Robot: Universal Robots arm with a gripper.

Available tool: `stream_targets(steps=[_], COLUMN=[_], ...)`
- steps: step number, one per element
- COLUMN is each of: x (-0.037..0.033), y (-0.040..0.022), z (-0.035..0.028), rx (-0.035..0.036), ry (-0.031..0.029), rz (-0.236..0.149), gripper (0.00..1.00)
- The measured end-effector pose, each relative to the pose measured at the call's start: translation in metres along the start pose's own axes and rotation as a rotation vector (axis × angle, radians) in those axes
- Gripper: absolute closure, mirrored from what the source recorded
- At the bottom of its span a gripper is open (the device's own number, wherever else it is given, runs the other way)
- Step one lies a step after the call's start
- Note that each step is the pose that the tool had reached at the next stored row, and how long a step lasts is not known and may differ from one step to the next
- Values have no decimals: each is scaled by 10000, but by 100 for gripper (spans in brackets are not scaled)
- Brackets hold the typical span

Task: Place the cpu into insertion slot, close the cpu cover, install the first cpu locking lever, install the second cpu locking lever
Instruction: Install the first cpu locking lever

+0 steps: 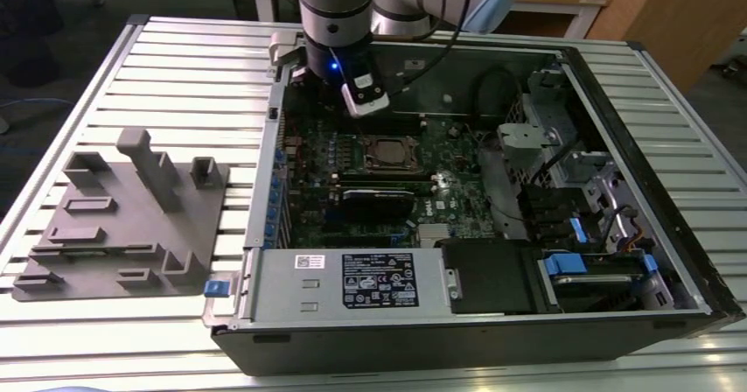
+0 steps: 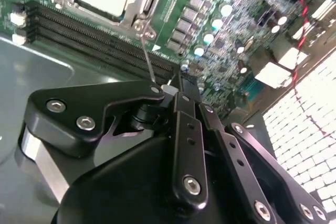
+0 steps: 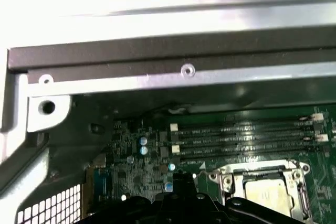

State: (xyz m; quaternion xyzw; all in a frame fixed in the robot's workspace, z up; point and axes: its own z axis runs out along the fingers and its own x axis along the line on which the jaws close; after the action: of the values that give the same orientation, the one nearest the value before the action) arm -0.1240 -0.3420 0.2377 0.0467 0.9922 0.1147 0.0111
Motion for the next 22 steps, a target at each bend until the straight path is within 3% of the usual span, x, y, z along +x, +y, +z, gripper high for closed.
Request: stream_targets(steps=[1,3,10,22], x=[0,1,-75,-341], y=[0,0,7,30], z=[0,0,2,11], rx=[-75,-127,-129,-128], ry=[7,11,11,13], rz=[2,5,4,4], gripper=[89,89,89,89])
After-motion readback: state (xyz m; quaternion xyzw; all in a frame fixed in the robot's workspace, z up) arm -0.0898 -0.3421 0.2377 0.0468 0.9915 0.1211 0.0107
